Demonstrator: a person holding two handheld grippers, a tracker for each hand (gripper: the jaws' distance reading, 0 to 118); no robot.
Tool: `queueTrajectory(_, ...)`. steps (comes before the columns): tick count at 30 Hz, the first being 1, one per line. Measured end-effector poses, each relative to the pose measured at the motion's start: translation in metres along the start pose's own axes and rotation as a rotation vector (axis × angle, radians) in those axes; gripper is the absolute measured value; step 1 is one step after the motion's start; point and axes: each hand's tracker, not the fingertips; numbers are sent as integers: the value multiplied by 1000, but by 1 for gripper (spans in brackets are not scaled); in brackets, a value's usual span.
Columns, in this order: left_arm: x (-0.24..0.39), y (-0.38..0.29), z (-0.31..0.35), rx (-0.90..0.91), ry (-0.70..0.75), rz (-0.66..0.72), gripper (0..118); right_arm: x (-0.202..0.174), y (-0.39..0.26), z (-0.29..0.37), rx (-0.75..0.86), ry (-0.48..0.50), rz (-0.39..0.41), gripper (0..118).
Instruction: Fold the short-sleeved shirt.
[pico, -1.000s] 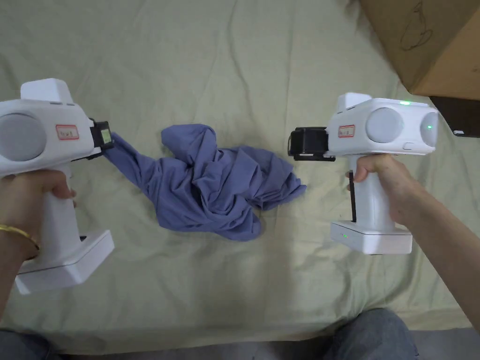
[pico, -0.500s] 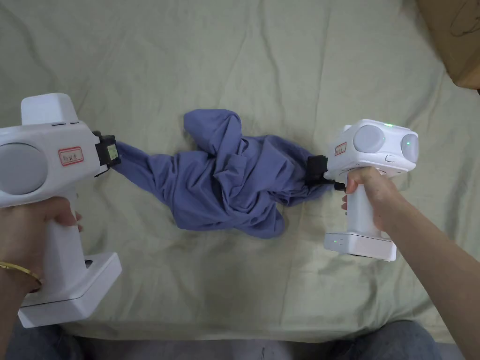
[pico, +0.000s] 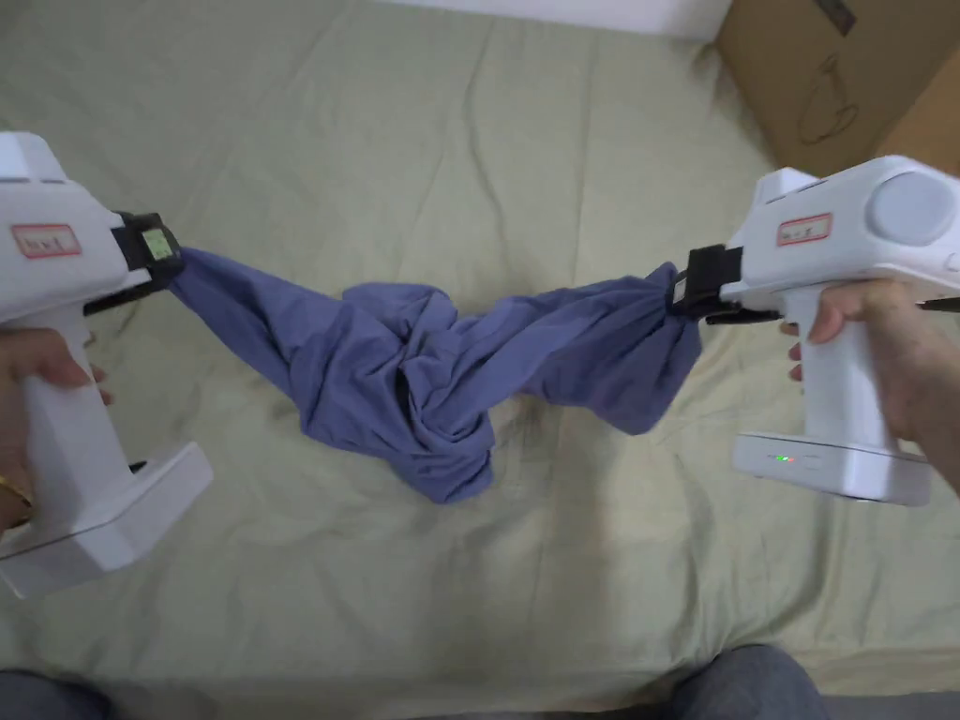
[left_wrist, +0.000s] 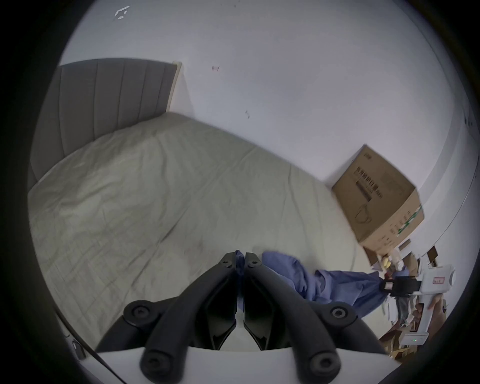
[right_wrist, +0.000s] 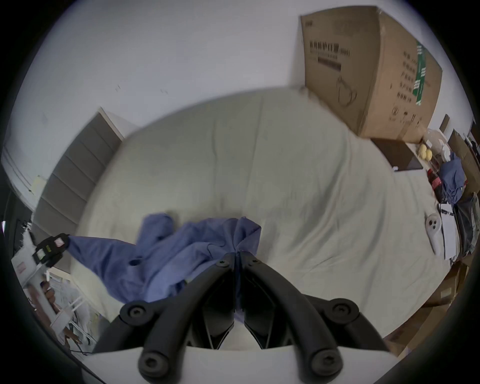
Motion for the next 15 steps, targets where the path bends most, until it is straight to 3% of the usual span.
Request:
queueTrajectory(4, 14, 34, 44, 109, -12, -22, 0, 6, 15, 77, 131, -15, 41, 1)
queueTrajectory(7, 16, 57, 75, 183, -31, 1, 0, 18, 21, 127, 197, 16, -10, 1)
queueTrajectory(10, 9, 88, 105, 274, -8, 0, 0, 28, 25, 178, 311, -70, 12, 1)
queueTrajectory(15, -11, 130, 144, 389, 9, 53, 0, 56, 29, 243, 415, -96, -75, 1)
